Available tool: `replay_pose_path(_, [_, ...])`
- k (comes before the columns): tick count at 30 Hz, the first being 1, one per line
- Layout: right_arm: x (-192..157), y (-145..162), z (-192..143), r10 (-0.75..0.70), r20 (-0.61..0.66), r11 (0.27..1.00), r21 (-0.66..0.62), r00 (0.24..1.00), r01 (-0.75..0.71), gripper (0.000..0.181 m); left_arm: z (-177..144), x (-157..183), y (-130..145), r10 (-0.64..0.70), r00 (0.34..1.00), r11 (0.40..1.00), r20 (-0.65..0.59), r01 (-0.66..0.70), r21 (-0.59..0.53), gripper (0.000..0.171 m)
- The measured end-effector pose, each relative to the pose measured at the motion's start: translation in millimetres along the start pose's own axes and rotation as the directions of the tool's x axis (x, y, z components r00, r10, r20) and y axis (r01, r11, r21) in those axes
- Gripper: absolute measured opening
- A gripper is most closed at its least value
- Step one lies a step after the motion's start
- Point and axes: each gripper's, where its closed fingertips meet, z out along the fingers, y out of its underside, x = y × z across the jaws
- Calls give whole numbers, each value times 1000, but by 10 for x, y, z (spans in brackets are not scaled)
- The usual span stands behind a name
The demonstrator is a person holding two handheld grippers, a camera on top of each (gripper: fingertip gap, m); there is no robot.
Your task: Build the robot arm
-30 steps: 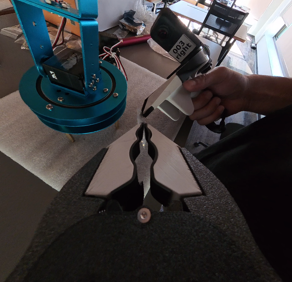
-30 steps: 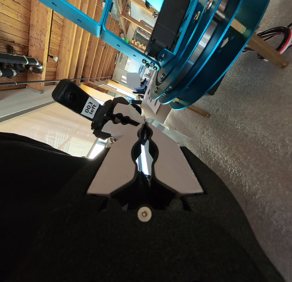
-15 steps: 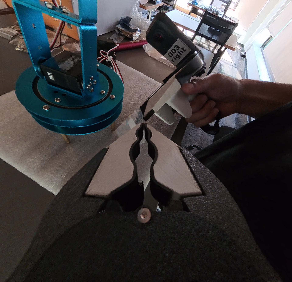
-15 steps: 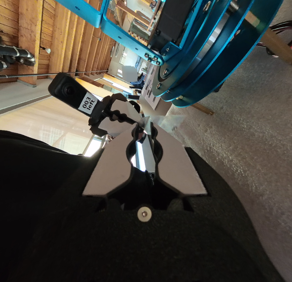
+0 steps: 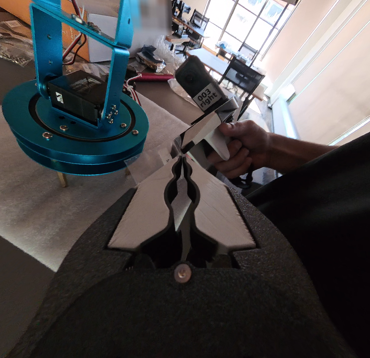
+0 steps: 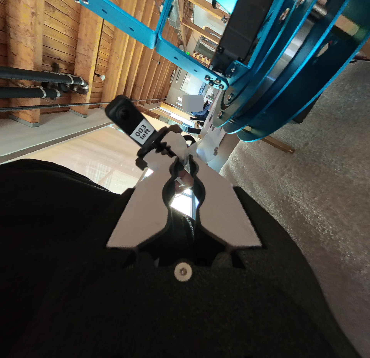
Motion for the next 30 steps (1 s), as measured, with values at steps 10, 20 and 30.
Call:
replay_pose_path(10, [-47,-3,12,11,37,1000,4,999,-11,3,-28,25,-34,-48,998,998,-27,49,37,0])
replay_pose_path(20, [-210,20,13,-26,97,999,-30,995,29,3,-105,169,-125,-217,947,967,-235,241,77,1])
replay_pose_path(30, [-286,-2,9,-64,107,997,-35,992,68,3,-145,192,-207,-274,913,939,-302,321,119,0])
